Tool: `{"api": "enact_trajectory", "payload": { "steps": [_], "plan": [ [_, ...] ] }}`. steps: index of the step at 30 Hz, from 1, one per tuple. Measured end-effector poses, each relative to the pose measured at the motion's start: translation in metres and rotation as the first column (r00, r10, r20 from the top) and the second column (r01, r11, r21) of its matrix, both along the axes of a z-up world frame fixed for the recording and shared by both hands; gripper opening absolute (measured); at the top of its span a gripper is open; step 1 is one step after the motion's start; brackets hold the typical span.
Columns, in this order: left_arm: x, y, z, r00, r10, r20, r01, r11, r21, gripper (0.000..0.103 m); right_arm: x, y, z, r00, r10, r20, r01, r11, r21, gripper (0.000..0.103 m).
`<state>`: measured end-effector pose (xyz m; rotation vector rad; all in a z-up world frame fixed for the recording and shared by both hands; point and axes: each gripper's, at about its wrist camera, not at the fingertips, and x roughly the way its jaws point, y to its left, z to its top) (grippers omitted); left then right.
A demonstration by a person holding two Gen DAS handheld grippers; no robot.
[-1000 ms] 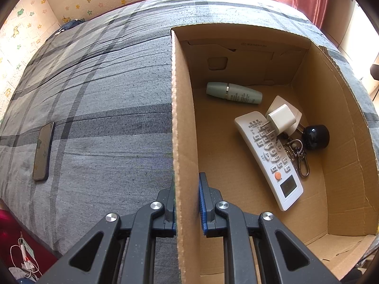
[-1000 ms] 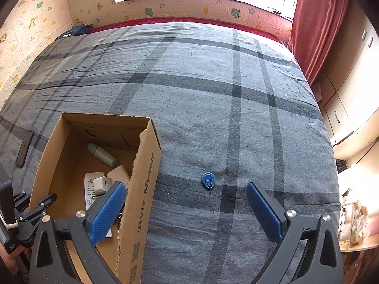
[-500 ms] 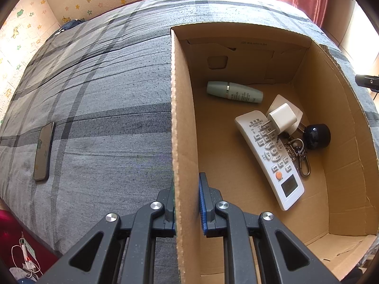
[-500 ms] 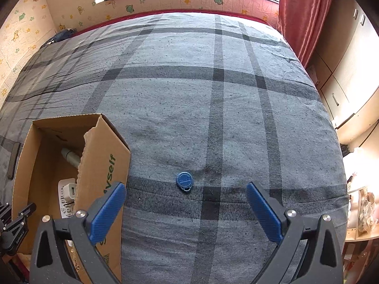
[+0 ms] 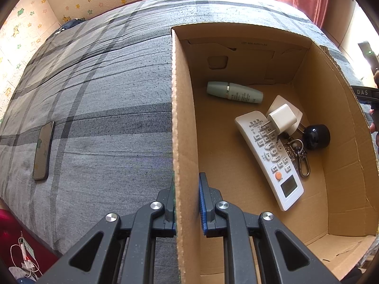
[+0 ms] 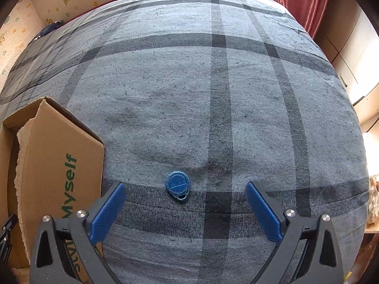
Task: Organize rigid objects
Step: 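Withdraw the right tool from the box toward the blue fob, then close the right tool on the blue fob, then lift the blue fob with the right tool and carry it into the box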
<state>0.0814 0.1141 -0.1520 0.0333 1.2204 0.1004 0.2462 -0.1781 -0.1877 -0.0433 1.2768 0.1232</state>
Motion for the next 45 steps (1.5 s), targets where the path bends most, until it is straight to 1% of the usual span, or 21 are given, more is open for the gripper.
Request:
{"api": "enact_trajectory", "payload": {
  "steps": [2,3,5,7,9,11,13,14,15,16,17,25,35,38,45],
  "plan": [
    [0.000,0.000,0.000,1.000,0.001,0.001,-0.001,1.000,-0.001,0.016,0.003,0.001,-0.006,1.000,0.002,-0.011,-0.002,1.000,-0.001,0.096],
    [0.000,0.000,0.000,1.000,0.003,0.001,-0.003,1.000,-0.002,0.016,0.004,0.002,-0.008,1.000,0.004,-0.015,-0.004,1.000,-0.001,0.091],
    [0.000,0.000,0.000,1.000,0.004,0.001,-0.004,1.000,-0.003,0.016,0.006,0.003,-0.013,1.000,0.004,-0.029,-0.004,1.000,-0.001,0.087],
    [0.000,0.000,-0.001,1.000,0.002,0.001,-0.002,1.000,-0.002,0.016,0.007,0.003,-0.018,0.999,0.003,-0.047,-0.003,1.000,0.012,0.080],
    [0.000,0.000,0.000,1.000,0.002,0.000,-0.002,1.000,-0.001,0.016,0.008,0.004,-0.022,0.998,0.007,-0.063,-0.005,1.000,0.022,0.077],
    [0.000,0.000,0.000,1.000,0.002,0.000,-0.002,1.000,0.000,0.016,0.008,0.006,-0.025,0.998,0.009,-0.066,-0.007,1.000,0.020,0.072],
    [0.000,0.000,0.000,1.000,0.002,0.000,-0.002,1.000,0.000,0.016,0.008,0.007,-0.027,0.997,0.015,-0.069,-0.014,1.000,0.016,0.060],
    [0.000,0.000,0.000,1.000,0.002,0.000,-0.002,1.000,0.000,0.016,0.008,0.007,-0.028,0.997,0.018,-0.075,-0.016,1.000,0.021,0.056],
    [0.000,0.000,0.000,1.000,0.002,0.000,-0.002,1.000,0.000,0.016,0.008,0.008,-0.028,0.997,0.019,-0.079,-0.017,1.000,0.025,0.049],
    [0.000,0.001,0.000,1.000,0.003,0.000,-0.003,1.000,-0.001,0.016,0.008,0.008,-0.028,0.997,0.019,-0.076,-0.017,1.000,0.021,0.037],
    [0.000,0.000,0.000,1.000,0.002,0.000,-0.002,1.000,0.000,0.016,0.009,0.009,-0.028,0.997,0.019,-0.071,-0.018,1.000,0.013,0.028],
    [0.000,-0.002,0.001,1.000,0.000,-0.001,0.000,1.000,0.007,0.016,0.008,0.013,-0.023,0.998,0.025,-0.050,-0.025,1.000,-0.005,0.028],
    [0.001,-0.003,0.001,1.000,0.000,-0.001,0.000,1.000,0.008,0.016,-0.002,0.012,-0.005,0.999,0.022,-0.039,-0.022,1.000,-0.005,0.028],
    [0.000,-0.003,0.001,1.000,-0.001,0.000,0.001,1.000,0.009,0.016,-0.007,0.015,0.004,0.999,0.028,-0.034,-0.028,1.000,-0.007,0.028],
    [0.000,-0.004,0.001,1.000,-0.004,0.000,0.004,1.000,0.012,0.016,-0.024,0.020,0.036,0.999,0.053,-0.012,-0.053,0.998,-0.016,0.028]
  ]
}}
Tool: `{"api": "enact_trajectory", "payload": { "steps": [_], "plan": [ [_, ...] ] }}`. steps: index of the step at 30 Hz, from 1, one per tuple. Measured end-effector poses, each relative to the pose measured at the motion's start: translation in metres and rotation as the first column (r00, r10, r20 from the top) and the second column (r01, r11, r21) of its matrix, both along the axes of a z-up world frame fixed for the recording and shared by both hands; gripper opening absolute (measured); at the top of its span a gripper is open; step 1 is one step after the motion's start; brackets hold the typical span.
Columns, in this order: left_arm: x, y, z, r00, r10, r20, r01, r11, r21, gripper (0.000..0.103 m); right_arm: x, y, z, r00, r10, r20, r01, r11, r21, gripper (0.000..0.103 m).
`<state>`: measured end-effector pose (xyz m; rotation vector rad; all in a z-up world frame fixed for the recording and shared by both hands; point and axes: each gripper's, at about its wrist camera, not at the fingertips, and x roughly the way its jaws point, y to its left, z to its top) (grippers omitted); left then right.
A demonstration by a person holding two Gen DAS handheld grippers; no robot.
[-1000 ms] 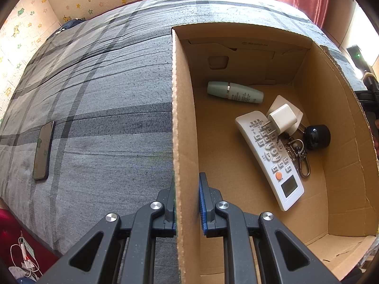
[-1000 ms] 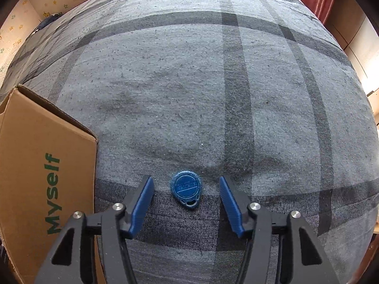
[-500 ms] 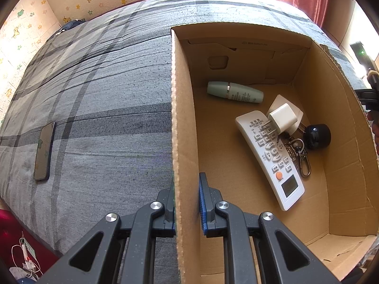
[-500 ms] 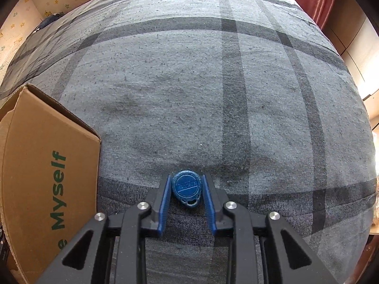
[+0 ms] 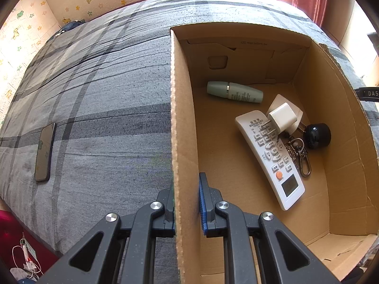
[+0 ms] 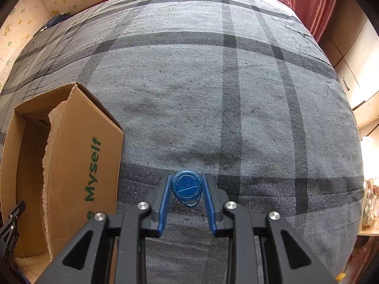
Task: Organize rigid objects
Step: 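Lift the blue fob with the right tool and carry it into the box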
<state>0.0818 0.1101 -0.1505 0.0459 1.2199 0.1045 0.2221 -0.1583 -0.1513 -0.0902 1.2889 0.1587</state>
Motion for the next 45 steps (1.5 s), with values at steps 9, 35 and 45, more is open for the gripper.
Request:
{"api": "enact_trajectory", "payload": {
  "steps": [9,35,45],
  "plan": [
    [0.000,0.000,0.001,1.000,0.001,-0.001,-0.001,1.000,-0.001,0.016,-0.020,0.013,0.047,0.998,0.040,0.051,-0.038,0.999,-0.037,0.028],
    [0.000,0.000,0.001,1.000,-0.002,-0.001,0.002,1.000,0.002,0.016,-0.082,0.101,0.111,0.952,0.283,0.114,-0.286,0.958,0.006,0.028],
    [0.000,-0.001,0.001,1.000,-0.002,-0.001,0.002,1.000,0.002,0.016,-0.104,0.141,0.092,0.925,0.370,0.083,-0.373,0.927,0.028,0.028]
  ]
}}
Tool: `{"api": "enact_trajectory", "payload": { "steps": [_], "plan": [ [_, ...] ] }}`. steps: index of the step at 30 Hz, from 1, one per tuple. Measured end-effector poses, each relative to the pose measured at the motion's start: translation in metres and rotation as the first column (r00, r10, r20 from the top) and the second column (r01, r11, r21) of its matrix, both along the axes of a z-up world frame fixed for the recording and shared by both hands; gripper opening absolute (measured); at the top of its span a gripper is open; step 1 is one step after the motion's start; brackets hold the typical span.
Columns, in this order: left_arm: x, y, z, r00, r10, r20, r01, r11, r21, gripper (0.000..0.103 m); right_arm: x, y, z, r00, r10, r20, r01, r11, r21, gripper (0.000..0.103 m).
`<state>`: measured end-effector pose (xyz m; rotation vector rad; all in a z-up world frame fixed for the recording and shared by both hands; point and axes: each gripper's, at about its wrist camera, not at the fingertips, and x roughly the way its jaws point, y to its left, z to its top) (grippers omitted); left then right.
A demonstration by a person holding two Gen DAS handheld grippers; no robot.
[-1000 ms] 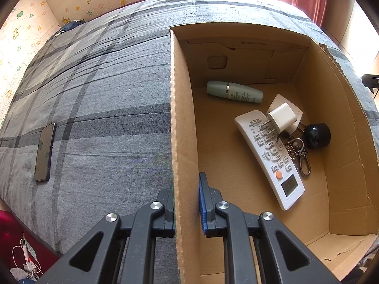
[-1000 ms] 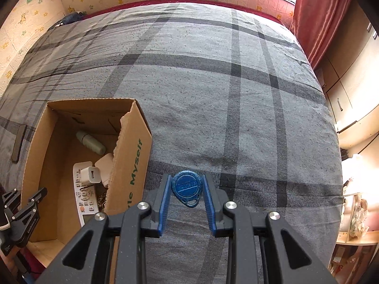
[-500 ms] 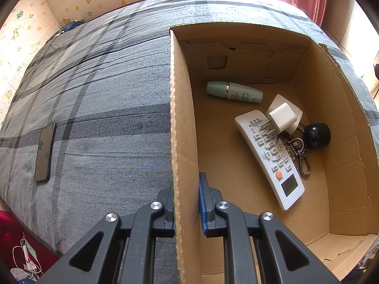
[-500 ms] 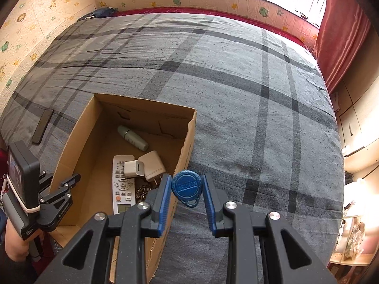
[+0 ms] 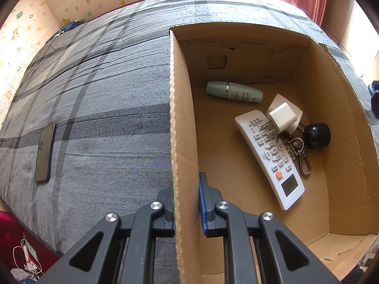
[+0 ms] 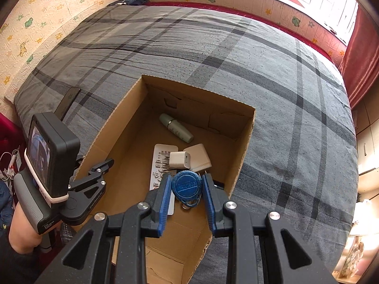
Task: Organize rigid objects
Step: 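Lift the blue fob with the right tool and carry it into the box, then lower the blue fob beside the remote and open the right tool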
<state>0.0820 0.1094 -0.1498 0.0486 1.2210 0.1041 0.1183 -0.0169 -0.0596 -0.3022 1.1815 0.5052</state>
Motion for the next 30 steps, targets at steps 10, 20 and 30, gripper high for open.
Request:
{"api": "enact_trajectory", "payload": {
  "steps": [10,20,30],
  "plan": [
    [0.000,0.000,0.000,1.000,0.000,0.000,0.000,1.000,0.000,0.016,-0.013,0.024,-0.042,0.997,0.047,-0.069,-0.049,0.999,-0.017,0.028],
    [0.000,0.000,0.000,1.000,0.000,0.000,0.000,1.000,0.002,0.016,-0.017,0.027,-0.090,0.986,0.053,-0.159,-0.063,0.996,-0.061,0.028],
    [0.000,-0.001,0.000,1.000,-0.001,-0.002,0.001,1.000,0.004,0.016,-0.015,0.024,-0.093,0.983,0.048,-0.179,-0.058,0.997,-0.047,0.040]
  ]
}}
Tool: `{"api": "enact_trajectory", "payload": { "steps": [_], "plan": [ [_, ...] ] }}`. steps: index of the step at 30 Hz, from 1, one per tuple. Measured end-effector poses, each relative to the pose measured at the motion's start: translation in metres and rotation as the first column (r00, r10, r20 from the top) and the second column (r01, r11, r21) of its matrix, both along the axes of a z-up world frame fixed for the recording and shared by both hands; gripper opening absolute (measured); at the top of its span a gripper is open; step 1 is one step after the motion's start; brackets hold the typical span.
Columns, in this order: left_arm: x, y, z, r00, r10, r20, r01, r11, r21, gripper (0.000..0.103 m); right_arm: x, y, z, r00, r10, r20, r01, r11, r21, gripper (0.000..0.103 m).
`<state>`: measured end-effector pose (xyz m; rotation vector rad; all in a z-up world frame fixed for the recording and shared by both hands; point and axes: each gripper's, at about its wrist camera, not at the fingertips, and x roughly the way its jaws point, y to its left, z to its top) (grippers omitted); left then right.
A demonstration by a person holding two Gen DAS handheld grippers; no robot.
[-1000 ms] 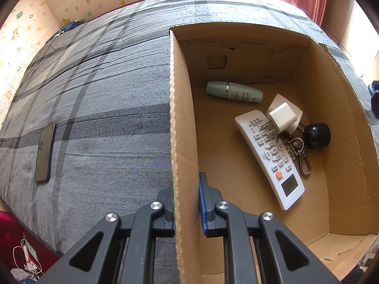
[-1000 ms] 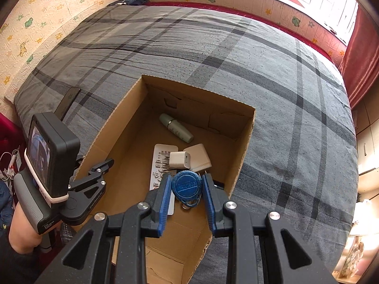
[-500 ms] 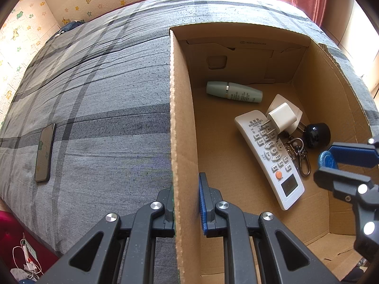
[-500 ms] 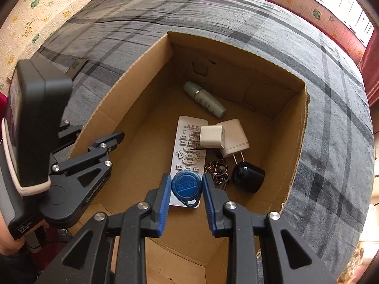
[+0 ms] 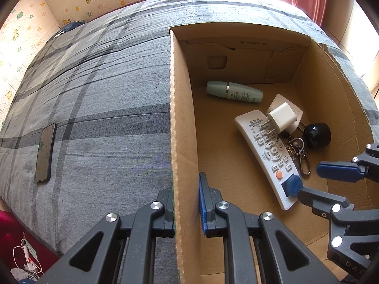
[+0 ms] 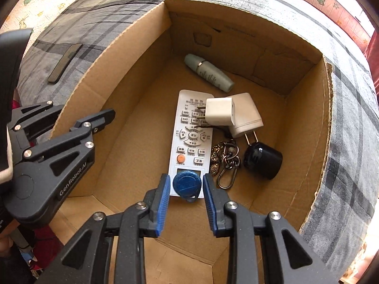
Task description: Organize rigid objects
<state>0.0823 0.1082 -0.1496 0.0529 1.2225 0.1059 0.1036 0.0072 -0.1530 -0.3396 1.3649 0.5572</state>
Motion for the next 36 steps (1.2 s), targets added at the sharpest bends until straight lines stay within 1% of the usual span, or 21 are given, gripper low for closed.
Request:
{"api": "enact_trajectory", "payload": {
  "steps": [1,2,3,5,11,14,16,17,19,21,32,36],
  "plan": [
    [0.000,0.000,0.000,1.000,-0.001,0.000,0.001,1.000,0.002,0.016,0.000,-0.001,0.002,1.000,-0.001,0.003,0.001,1.000,0.007,0.052],
    [0.000,0.000,0.000,1.000,0.000,0.000,0.000,1.000,0.000,0.016,0.000,-0.001,0.004,1.000,-0.001,0.010,0.001,1.000,0.014,0.058],
    [0.000,0.000,0.000,1.000,0.000,0.000,0.000,1.000,-0.001,0.016,-0.001,-0.001,0.007,1.000,0.001,0.016,-0.001,1.000,0.016,0.067],
    [0.000,0.000,0.000,1.000,0.002,0.000,-0.002,1.000,-0.002,0.016,-0.001,0.001,0.008,1.000,0.016,0.000,-0.016,0.999,0.030,0.075],
    [0.000,0.003,0.000,1.000,0.006,0.002,-0.006,1.000,-0.014,0.016,-0.001,0.005,0.008,1.000,0.014,-0.001,-0.014,1.000,0.025,0.077],
    [0.000,0.004,0.000,1.000,0.008,0.002,-0.008,1.000,-0.019,0.016,-0.003,0.005,0.011,1.000,0.017,0.017,-0.017,1.000,0.008,0.078],
    [0.000,0.005,-0.001,1.000,0.012,0.001,-0.012,1.000,-0.023,0.016,-0.004,0.004,0.015,0.998,0.015,0.063,-0.013,0.999,-0.034,0.092],
    [0.001,0.006,-0.001,1.000,0.014,0.000,-0.014,1.000,-0.028,0.016,-0.003,0.002,0.017,0.997,0.014,0.070,-0.012,0.999,-0.030,0.093],
    [0.001,0.005,-0.001,1.000,0.011,0.000,-0.011,1.000,-0.022,0.016,-0.003,-0.001,0.019,0.999,0.010,0.049,-0.010,1.000,-0.011,0.099],
    [0.001,0.004,-0.001,1.000,0.008,0.000,-0.008,1.000,-0.017,0.016,-0.005,-0.003,0.021,0.999,0.005,0.055,-0.004,1.000,-0.003,0.102],
    [0.000,0.002,0.001,1.000,0.006,0.003,-0.006,1.000,-0.014,0.016,-0.013,-0.004,0.043,0.997,-0.002,0.081,-0.001,0.999,0.036,0.103],
    [-0.001,0.002,0.002,1.000,0.007,0.006,-0.007,1.000,-0.016,0.016,-0.011,-0.008,0.049,0.995,-0.024,0.093,0.020,0.999,0.046,0.103]
  ]
}}
